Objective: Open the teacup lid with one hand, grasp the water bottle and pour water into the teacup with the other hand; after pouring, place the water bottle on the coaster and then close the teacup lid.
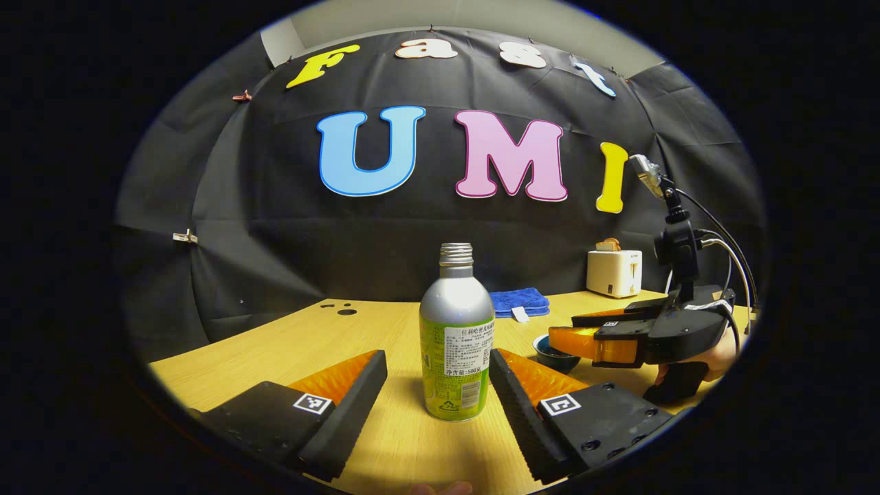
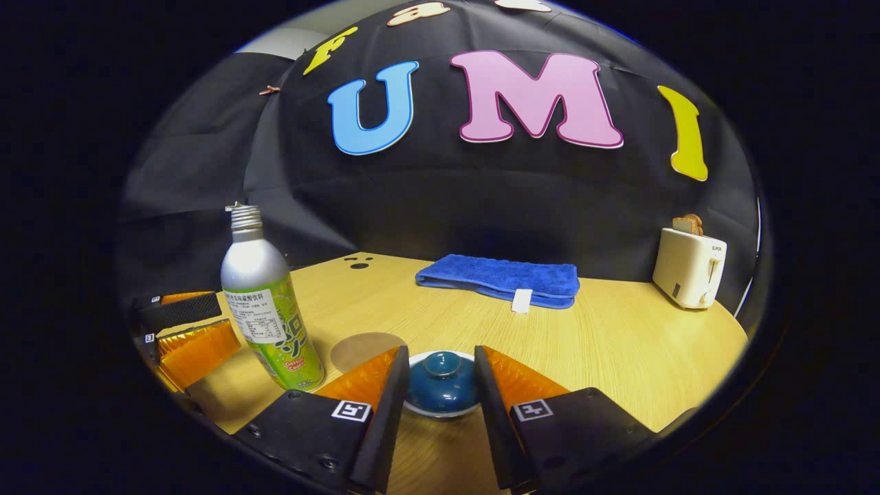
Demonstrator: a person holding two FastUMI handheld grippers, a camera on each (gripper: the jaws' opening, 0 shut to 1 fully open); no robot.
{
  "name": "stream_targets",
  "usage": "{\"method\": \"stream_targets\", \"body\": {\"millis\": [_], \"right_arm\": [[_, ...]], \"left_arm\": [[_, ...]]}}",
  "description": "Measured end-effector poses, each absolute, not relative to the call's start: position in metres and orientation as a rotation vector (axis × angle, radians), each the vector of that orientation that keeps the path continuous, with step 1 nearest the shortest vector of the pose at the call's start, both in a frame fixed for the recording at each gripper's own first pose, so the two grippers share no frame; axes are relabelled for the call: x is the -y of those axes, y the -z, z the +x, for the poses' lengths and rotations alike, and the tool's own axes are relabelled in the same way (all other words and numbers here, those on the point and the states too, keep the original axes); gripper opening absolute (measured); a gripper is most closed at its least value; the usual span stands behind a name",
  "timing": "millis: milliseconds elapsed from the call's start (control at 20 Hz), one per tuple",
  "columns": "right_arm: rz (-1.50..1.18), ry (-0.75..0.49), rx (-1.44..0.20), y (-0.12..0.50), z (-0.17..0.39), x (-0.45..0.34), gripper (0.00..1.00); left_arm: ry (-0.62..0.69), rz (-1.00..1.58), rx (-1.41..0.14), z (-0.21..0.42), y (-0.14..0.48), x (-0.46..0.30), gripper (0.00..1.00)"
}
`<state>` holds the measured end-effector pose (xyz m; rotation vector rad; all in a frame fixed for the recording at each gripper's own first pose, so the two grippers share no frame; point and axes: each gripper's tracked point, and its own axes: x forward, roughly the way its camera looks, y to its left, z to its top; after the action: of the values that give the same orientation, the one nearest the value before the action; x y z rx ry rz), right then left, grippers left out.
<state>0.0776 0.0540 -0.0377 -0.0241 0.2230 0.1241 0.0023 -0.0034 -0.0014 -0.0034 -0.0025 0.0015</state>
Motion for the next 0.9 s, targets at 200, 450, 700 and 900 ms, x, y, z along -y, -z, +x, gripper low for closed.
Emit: {"method": "stream_targets", "body": {"millis": [200, 450, 700, 900], "right_arm": [[-0.038, -0.12, -0.223, 0.039, 0.08, -0.055, 0.49], [-0.053, -0.116, -0.212, 0.036, 0.076, -0.055, 0.31], [0.016, -0.104, -0.135, 0.024, 0.066, -0.047, 0.29], [0.037, -0.091, -0.095, 0.016, 0.043, -0.038, 0.28]], "left_arm": [[-0.001, -0.004, 0.003, 0.003, 0.002, 0.003, 0.95], [0.008, -0.003, 0.004, 0.003, 0.001, 0.005, 0.95], [0.009, -0.003, 0.003, 0.003, 0.002, 0.005, 0.94], [0.018, -0.003, 0.003, 0.005, 0.002, 0.006, 0.94]]}}
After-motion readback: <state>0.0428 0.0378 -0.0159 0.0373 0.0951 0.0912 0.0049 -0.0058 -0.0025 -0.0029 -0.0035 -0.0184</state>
